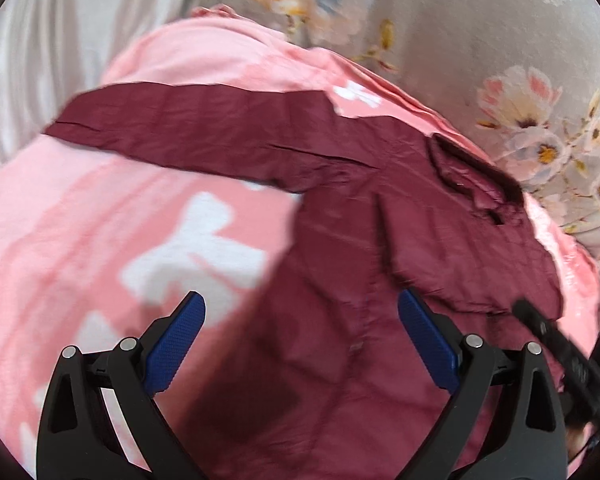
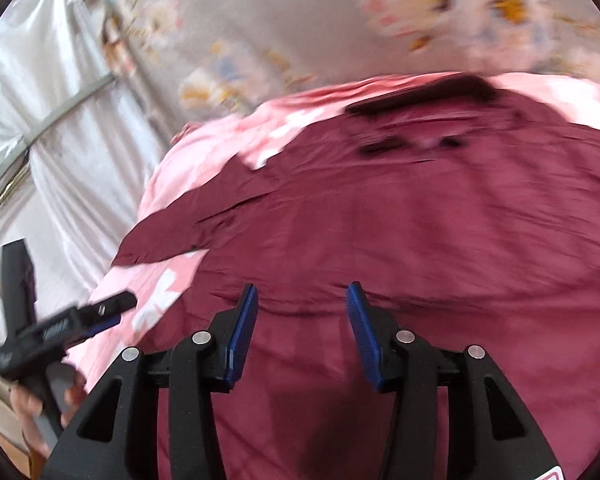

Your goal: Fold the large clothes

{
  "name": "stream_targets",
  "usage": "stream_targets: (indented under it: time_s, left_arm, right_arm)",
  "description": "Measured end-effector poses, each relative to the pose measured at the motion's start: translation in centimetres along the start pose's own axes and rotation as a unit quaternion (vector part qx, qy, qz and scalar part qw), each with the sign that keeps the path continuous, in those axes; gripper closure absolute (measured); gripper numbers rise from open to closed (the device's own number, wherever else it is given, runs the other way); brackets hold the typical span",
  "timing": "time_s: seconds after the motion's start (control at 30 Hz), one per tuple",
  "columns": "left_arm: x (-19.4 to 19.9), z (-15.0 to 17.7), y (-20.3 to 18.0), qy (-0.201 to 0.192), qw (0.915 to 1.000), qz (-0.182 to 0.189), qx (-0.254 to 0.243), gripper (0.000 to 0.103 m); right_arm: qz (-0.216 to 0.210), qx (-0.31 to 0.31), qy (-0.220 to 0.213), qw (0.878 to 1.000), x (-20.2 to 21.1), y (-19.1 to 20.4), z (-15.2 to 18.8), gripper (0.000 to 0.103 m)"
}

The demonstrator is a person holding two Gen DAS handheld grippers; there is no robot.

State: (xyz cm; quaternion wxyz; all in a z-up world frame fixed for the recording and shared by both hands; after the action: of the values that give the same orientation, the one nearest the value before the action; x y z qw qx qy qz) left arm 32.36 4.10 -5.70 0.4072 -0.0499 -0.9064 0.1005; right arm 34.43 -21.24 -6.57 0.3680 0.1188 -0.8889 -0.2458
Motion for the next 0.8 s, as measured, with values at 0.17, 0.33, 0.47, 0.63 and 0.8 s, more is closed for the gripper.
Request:
stream_targets:
  time_s: [0.17,0.33,0.47,0.63,0.8]
  left_arm:
    - [-4.3,-1.0,-3.7,0.052,0.9953,0.079,0.018,0.008]
    - [-8.1,-1.0,-6.4,0.091,0.9887,0.109,0.048,0.019]
    - [-9.3,-1.0,-6.5,0.102,0.9876,0.098,0.068,0.041]
    - [-9.9,-2.1,-6.8,0.096,0.9918,0.067,0.051,0.099]
    - [-6.5,-4.6,-7.6,0.021,0.9980,0.058,0.014,0.101]
  right_arm:
    - [0.083,-0.080,-0.051,0.992,5.6,-8.6,-1.0,0.056]
    - [0.125,-0.167,-0.070,0.976,7.6,-16.6,-2.3,0.056]
    - [0.118,-0.225,-0.069,0.965,6.9,-20.1,-2.9,0.056]
    - [0.122,-0.247,-0.083,0.958,5.7,-21.4,-4.6,0.100]
    - [0.096,-0.193,-0.165,0.962,9.1,-18.4,-6.9,0.101]
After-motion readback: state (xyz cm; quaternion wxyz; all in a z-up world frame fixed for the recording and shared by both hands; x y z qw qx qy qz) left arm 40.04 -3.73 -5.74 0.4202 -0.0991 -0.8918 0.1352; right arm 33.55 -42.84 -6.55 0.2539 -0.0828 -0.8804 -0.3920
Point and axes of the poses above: each gripper's, at about its wrist camera, not at the fingertips, and x roughly against the way its jaws point, y to its left, z to its underside, the point moved 3 cm from there along -x, roughly the way its jaws point, and after that the axes turned 6 degrees about -x, right-handed, at the moved point
